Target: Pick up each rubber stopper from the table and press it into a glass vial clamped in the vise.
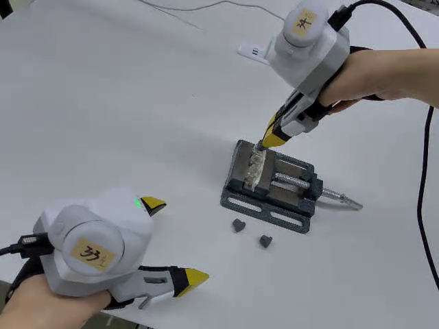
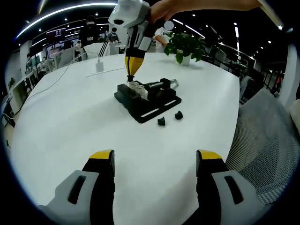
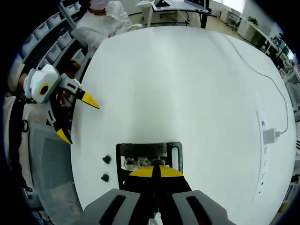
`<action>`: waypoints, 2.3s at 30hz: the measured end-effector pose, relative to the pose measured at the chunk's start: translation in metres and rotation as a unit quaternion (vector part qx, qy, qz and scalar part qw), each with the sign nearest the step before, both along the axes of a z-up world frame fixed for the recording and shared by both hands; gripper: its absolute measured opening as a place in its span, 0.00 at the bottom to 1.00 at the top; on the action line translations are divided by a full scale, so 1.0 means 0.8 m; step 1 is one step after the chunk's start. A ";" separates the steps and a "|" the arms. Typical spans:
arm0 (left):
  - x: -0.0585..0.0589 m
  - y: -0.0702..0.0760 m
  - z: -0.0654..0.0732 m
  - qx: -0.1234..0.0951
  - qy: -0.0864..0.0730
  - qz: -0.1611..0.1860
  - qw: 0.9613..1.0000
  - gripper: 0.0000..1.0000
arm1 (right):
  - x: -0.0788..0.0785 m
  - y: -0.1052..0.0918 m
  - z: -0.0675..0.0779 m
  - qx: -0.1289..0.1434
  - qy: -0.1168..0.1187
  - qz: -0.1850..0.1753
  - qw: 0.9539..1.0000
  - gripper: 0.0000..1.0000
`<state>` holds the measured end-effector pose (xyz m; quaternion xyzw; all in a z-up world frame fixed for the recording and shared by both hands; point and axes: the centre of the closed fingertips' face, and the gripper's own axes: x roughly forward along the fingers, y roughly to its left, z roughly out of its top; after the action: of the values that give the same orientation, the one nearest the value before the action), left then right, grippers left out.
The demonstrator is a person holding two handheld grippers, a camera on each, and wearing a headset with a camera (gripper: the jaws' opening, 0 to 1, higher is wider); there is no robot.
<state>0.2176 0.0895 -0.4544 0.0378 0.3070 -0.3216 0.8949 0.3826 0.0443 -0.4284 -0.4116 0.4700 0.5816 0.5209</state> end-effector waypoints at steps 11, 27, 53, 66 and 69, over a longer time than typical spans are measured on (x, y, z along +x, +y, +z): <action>0.003 0.000 0.001 -0.001 -0.001 0.002 1.000 0.69 | -0.004 -0.001 -0.001 -0.027 -0.006 0.009 1.000 0.00; 0.006 -0.001 0.000 -0.004 0.001 0.005 1.000 0.68 | -0.009 0.002 -0.003 -0.021 0.002 -0.019 1.000 0.00; 0.004 -0.005 -0.002 -0.004 0.007 0.011 1.000 0.68 | -0.009 -0.004 -0.003 -0.018 0.054 -0.114 0.992 0.00; 0.009 -0.010 0.009 0.002 -0.001 0.001 1.000 0.68 | -0.005 -0.003 -0.002 0.004 0.058 -0.188 0.980 0.00; 0.011 -0.009 0.015 0.004 -0.006 0.000 1.000 0.68 | -0.003 -0.004 -0.002 0.019 0.066 -0.201 0.977 0.00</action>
<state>0.2262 0.0826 -0.4426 0.0436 0.3033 -0.3198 0.8966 0.3803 0.0413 -0.4298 -0.2587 0.5654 0.4998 0.6030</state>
